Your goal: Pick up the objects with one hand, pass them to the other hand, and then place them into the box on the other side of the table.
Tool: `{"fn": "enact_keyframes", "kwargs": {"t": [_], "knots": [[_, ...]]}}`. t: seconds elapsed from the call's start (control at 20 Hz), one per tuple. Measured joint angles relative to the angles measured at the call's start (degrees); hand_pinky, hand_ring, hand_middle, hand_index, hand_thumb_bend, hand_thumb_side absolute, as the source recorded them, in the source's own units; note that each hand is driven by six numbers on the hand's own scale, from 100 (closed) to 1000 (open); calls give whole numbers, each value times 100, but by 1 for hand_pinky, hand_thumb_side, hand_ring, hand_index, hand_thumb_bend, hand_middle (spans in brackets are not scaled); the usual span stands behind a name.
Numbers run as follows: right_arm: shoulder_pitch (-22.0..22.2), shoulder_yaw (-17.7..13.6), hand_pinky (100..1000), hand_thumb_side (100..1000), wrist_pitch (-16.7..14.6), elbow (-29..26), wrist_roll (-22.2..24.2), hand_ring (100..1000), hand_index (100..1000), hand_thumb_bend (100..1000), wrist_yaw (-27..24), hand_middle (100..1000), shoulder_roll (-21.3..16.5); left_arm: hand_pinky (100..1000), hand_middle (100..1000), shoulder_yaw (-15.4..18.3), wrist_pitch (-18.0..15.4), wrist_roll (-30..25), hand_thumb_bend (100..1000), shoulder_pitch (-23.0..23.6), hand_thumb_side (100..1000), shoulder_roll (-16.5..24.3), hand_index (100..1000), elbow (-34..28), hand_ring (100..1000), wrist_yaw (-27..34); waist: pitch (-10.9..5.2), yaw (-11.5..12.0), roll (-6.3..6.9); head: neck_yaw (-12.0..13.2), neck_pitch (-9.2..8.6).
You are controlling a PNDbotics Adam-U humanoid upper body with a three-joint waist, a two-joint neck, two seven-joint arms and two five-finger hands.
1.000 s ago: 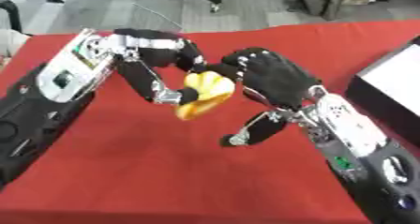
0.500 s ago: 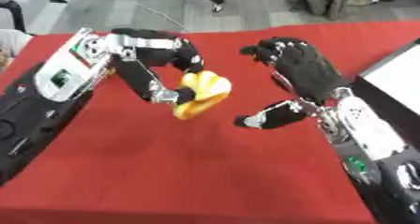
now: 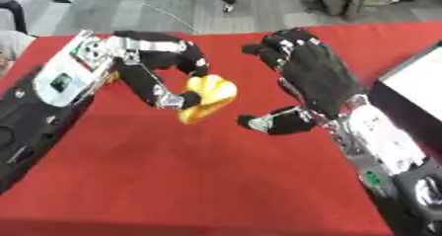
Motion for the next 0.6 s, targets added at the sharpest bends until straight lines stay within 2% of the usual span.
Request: {"fn": "enact_keyframes", "kwargs": {"t": [0.2,0.25,0.3,0.6], "knots": [[-78,119,758,486,-206,-268,219,733,813,652,-234,592,-43,674,439,-1,-22,2,100,0,203,0,566,34,499,-33,0,12,-2,0,0],[-98,134,762,484,-242,-346,275,732,810,644,-302,590,-49,674,440,-1,-27,0,100,1,180,0,566,36,499,-36,0,12,-2,1,0],[-110,143,759,483,-273,-429,334,730,806,645,-366,585,-56,674,440,-1,-30,-1,100,1,205,0,566,45,499,-40,0,12,-2,1,0],[-189,151,747,455,-323,-770,681,721,782,601,-769,562,-92,675,440,-8,-46,0,100,6,209,-2,566,109,499,-80,0,13,-2,-1,0]]}}
